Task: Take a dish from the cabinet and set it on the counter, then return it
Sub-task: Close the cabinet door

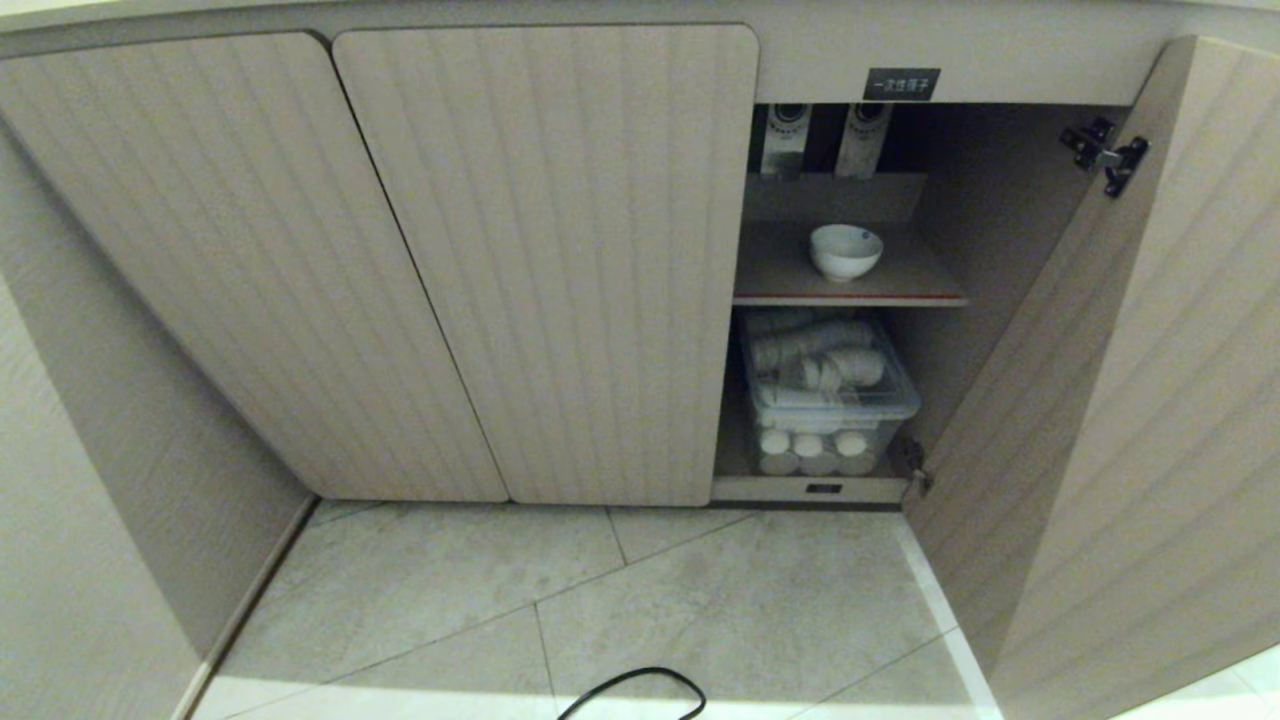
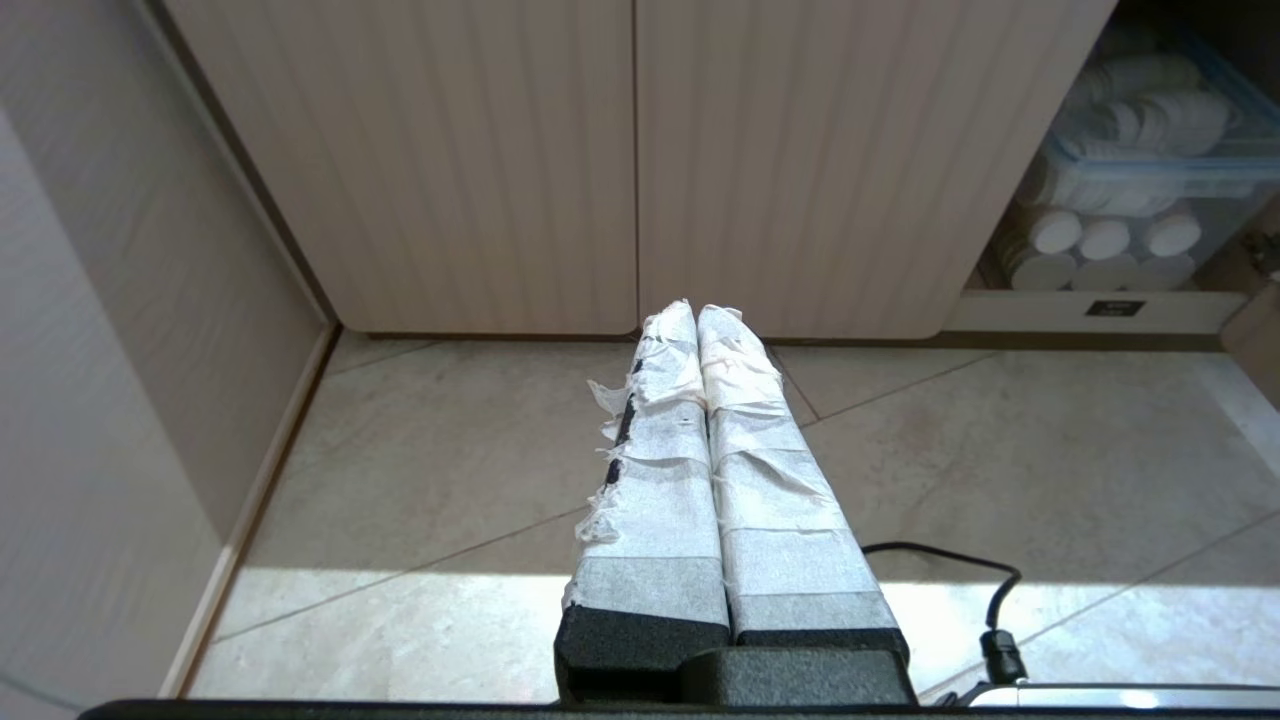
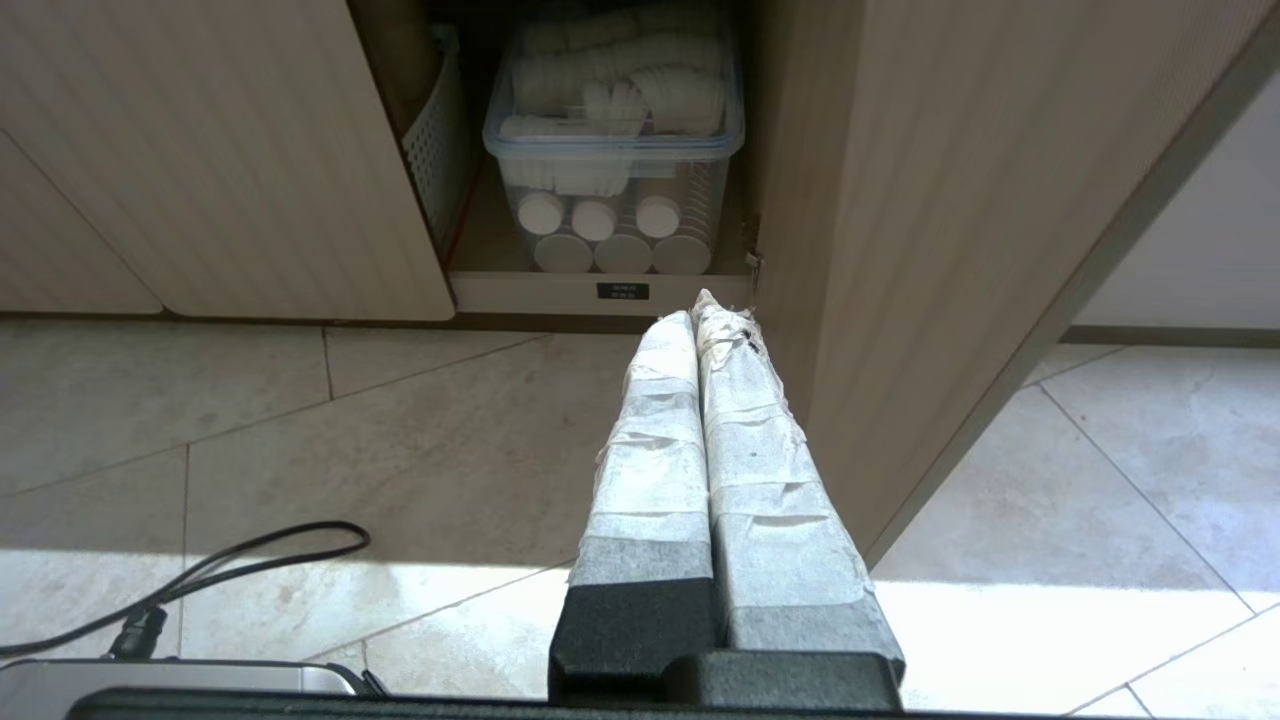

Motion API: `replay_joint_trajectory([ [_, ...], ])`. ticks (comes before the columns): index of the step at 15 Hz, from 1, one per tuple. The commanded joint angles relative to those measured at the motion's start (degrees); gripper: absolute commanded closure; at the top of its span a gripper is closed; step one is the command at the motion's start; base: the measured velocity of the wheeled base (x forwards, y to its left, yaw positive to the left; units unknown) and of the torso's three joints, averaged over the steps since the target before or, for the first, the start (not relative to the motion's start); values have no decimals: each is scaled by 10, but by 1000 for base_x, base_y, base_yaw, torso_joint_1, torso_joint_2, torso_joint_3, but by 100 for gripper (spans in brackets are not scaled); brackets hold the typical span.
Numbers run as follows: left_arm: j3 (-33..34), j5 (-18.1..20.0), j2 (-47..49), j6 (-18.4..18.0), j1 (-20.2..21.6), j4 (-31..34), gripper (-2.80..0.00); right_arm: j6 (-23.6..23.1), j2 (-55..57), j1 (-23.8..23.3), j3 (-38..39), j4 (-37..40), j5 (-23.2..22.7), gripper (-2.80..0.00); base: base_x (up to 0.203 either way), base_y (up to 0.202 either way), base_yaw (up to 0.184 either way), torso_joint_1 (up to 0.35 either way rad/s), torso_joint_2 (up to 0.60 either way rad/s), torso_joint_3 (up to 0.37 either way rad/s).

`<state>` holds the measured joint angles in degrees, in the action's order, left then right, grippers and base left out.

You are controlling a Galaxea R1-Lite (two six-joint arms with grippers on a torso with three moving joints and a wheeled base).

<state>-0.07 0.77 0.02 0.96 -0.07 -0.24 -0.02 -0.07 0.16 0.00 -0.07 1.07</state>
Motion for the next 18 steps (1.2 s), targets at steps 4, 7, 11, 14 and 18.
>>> replay_joint_trajectory([
  [4, 0, 0, 0, 0, 0, 0, 0, 2, 1, 0, 0, 0, 0, 0, 1, -99, -4, 3, 3, 5],
  [7, 0, 0, 0, -1, 0, 0, 0, 3, 1, 0, 0, -1, 0, 0, 0, -196, -3, 3, 3, 7],
  [11, 1, 0, 0, -1, 0, 0, 0, 2, 1, 0, 0, 0, 0, 0, 0, -192, 1, 4, 2, 2],
  [14, 0, 0, 0, -1, 0, 0, 0, 4, 1, 0, 0, 0, 0, 0, 0, -188, -1, 3, 2, 3],
  [18, 0, 0, 0, -1, 0, 0, 0, 7, 1, 0, 0, -1, 1, 0, 0, -58, 0, 3, 2, 1],
])
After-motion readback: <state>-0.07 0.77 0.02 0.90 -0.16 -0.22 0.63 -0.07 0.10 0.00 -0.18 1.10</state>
